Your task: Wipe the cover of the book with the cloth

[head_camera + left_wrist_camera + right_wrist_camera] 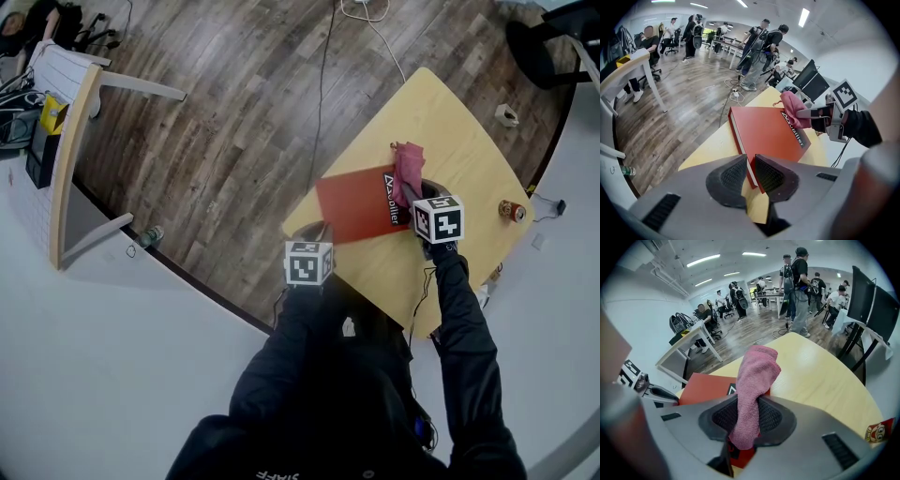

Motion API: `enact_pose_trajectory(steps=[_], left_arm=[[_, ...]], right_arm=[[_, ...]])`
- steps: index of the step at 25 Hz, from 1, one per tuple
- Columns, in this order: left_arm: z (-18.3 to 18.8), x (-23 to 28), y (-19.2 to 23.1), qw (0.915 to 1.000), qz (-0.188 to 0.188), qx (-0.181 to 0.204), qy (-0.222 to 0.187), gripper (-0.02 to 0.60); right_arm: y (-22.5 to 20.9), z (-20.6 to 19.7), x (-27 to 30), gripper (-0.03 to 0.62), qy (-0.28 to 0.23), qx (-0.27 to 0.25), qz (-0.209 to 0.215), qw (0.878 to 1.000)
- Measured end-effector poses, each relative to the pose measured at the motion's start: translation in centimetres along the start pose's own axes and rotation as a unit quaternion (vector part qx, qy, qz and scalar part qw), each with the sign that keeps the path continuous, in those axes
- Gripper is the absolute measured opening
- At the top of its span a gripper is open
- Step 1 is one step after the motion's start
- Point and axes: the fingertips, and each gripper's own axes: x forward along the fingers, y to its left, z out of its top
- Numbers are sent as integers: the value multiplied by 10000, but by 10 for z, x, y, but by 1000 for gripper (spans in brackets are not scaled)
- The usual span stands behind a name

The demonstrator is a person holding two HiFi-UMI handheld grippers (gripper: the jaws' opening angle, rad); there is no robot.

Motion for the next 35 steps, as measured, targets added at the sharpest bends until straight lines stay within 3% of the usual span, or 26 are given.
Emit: enact_pose_trajectory(steps=[4,9,13,18,26,35], left_arm=[[0,-1,0,10000,-30,2,-1,78],[-1,-1,0,10000,-76,0,-4,78],[1,0,0,9999,-114,-5,-6,77],[0,0,0,9998,-171,-31,-15,78],[1,0,2,9998,-211,-12,-26,78],[2,-2,3,9998,-195,-3,-29,78]], right_arm=[[19,9,-10,106,-213,-19,184,9996],[79,18,-10,106,-349,-223,859,9954],[130,17,-1,106,-267,-533,1466,9874],[169,4,12,106,-31,-821,1857,9792],[190,-20,36,106,434,-1073,2006,9728],[178,-28,40,107,505,-796,1877,9777]])
